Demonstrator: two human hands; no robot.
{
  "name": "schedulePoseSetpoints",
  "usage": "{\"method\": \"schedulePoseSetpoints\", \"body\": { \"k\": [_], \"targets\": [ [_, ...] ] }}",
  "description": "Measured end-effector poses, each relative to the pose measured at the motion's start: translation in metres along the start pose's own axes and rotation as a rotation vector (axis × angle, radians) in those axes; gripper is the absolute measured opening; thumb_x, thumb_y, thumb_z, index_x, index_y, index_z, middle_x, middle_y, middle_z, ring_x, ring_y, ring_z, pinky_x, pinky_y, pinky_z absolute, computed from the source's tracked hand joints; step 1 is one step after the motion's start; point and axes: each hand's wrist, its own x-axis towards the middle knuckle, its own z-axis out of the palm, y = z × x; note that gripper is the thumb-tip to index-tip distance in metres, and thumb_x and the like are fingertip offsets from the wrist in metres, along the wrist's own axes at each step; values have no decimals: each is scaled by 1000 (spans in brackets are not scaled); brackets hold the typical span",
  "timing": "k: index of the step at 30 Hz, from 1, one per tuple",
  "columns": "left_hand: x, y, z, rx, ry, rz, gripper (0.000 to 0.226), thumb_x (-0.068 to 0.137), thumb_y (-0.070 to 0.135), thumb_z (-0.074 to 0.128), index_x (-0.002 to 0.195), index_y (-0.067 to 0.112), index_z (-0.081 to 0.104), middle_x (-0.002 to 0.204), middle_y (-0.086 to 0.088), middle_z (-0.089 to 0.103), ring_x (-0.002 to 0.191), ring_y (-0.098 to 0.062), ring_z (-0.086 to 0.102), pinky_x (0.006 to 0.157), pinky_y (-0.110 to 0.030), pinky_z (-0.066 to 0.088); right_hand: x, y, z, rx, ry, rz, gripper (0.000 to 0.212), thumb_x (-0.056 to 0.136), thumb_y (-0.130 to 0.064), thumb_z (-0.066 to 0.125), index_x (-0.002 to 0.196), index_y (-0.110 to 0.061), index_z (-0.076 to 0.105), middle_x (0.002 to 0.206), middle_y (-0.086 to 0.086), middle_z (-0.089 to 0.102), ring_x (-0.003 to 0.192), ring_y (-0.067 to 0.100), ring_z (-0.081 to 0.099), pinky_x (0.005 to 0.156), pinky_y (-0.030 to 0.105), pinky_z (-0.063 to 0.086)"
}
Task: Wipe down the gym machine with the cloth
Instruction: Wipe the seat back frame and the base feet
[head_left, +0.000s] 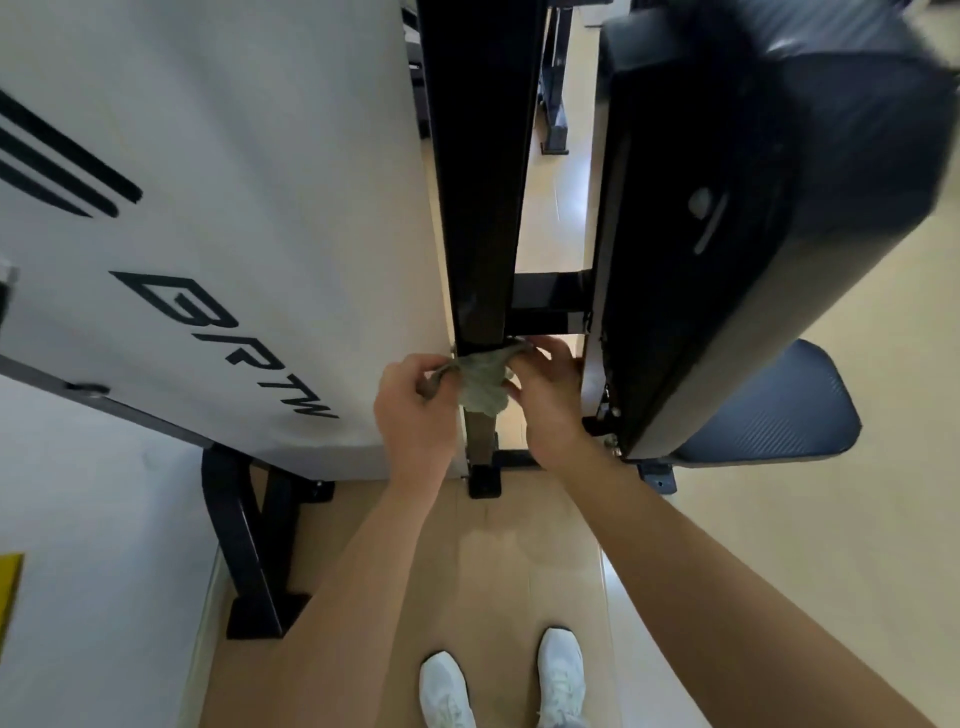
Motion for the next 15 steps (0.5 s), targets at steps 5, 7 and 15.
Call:
{"method": "schedulePoseSetpoints", "body": {
  "k": [5, 7, 15],
  "targets": [
    [-12, -9, 10, -544, 17, -353, 7, 97, 7, 62, 103, 11, 65, 85, -10, 75, 75, -29, 75, 67, -33, 61, 0, 8, -12, 93, -201, -53, 25, 96, 0, 55, 113, -14, 64, 97, -6, 72, 94, 10, 69, 90, 34, 55],
    [-14, -9, 13, -737, 30, -460, 11, 96, 4, 62, 107, 7, 60, 93, -13, 76, 84, -32, 76, 73, -32, 61, 0, 10, -16, 94, -273, -65, 28, 96, 1, 55, 119, -13, 62, 101, -5, 73, 98, 9, 69, 90, 30, 55],
    [-31, -55, 50, -526, 102, -33, 16, 95, 14, 68, 108, 5, 72, 100, -6, 75, 96, -27, 72, 89, -48, 59, 14, 42, -24, 52, -304, -126, 40, 101, -13, 56, 141, -10, 57, 129, 0, 68, 115, 5, 65, 101, 29, 53]
  ]
}}
